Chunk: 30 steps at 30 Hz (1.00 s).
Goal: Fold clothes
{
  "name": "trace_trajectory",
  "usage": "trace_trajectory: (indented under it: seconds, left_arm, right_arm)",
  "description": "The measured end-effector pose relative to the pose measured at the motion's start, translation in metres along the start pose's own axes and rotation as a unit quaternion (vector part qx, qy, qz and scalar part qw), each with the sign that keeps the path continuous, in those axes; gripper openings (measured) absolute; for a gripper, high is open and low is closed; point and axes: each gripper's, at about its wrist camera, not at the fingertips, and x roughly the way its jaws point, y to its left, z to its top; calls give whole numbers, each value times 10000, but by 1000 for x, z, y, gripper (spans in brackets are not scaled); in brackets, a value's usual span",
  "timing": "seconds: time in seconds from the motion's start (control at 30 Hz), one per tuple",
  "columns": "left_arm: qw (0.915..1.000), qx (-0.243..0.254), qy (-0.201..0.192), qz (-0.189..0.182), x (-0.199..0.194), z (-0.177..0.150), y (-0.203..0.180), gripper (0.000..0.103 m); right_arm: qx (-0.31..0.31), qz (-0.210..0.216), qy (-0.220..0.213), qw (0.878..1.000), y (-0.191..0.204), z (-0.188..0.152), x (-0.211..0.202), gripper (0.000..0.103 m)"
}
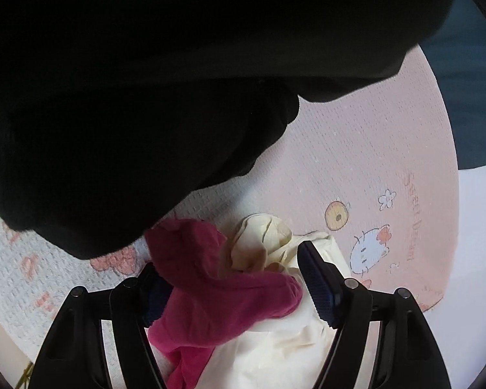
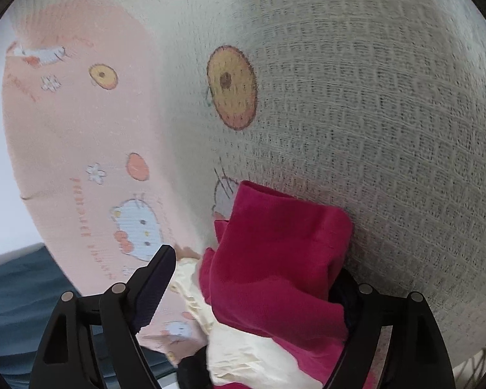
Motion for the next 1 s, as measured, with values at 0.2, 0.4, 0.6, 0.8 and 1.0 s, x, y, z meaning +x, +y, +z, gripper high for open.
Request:
trace_trajectory:
  seconds: [0.2, 0.4, 0.6, 0.8, 1.0]
  left_arm:
    - [9972, 495, 516, 214, 15, -19, -12, 16]
    - [9895, 1365, 178, 443, -5, -36, -35, 12]
    - [9356, 3160, -1030, 1190, -50, -57, -81, 10]
    - [8927, 3781, -1825, 1639, -83, -65, -95, 11]
    - [9064, 3379, -1595, 1968, -81, -46, -66, 11]
  right_arm:
    - [-1433, -1123, -17, 9833, 38, -18, 16, 45]
    - [-3111, -1759, -156, 9338, 75, -53, 27, 17]
    - [-4762, -2426, -918, 8402, 117, -89, 8, 14]
    - [-5571, -3026, -1887, 7499, 141, -116, -17, 13]
    - [-5285, -3420, -2080, 7487, 134, -100, -37, 12]
